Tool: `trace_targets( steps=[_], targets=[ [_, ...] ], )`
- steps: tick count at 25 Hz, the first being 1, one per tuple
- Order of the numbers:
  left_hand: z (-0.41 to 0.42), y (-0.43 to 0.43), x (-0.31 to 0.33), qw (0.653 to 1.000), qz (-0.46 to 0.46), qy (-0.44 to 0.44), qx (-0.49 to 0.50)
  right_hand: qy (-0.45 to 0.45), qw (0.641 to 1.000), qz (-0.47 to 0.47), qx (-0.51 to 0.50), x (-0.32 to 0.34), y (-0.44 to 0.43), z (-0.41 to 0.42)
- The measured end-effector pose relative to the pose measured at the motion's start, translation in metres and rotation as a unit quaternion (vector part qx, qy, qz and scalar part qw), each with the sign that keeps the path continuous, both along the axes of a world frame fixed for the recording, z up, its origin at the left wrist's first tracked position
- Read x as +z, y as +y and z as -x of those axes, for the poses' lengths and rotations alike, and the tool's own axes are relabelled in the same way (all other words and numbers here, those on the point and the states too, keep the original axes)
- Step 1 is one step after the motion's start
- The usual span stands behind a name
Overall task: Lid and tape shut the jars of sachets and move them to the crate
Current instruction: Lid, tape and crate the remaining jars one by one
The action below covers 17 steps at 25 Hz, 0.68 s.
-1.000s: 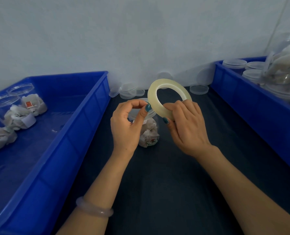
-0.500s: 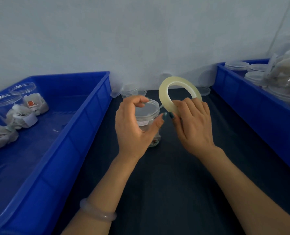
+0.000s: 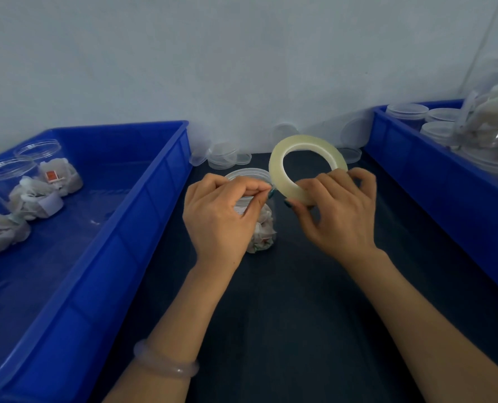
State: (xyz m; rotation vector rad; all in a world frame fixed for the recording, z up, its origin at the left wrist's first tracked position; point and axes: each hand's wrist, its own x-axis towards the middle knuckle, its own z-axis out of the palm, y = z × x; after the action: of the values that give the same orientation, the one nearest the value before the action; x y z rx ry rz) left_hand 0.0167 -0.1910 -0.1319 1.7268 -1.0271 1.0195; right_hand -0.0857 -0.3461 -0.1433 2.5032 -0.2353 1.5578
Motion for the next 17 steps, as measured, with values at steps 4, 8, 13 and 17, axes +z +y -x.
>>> trace_targets(
  steps=[4,8,13,17],
  targets=[
    [0.002,0.002,0.004,1.0,-0.006,-0.003,-0.002,-0.008,0.998,-0.022,-0.058,-0.004,-0.01,0.0],
    [0.007,0.002,0.006,0.999,-0.037,0.002,0.0,0.029,0.994,-0.074,-0.073,-0.01,-0.027,0.002],
    [0.006,0.006,0.01,0.998,-0.043,0.049,0.002,0.064,0.984,-0.126,-0.11,-0.013,-0.041,0.003],
    [0.016,0.012,0.008,0.992,-0.047,0.112,-0.025,0.054,0.978,-0.17,-0.107,-0.011,-0.042,0.004]
  ],
)
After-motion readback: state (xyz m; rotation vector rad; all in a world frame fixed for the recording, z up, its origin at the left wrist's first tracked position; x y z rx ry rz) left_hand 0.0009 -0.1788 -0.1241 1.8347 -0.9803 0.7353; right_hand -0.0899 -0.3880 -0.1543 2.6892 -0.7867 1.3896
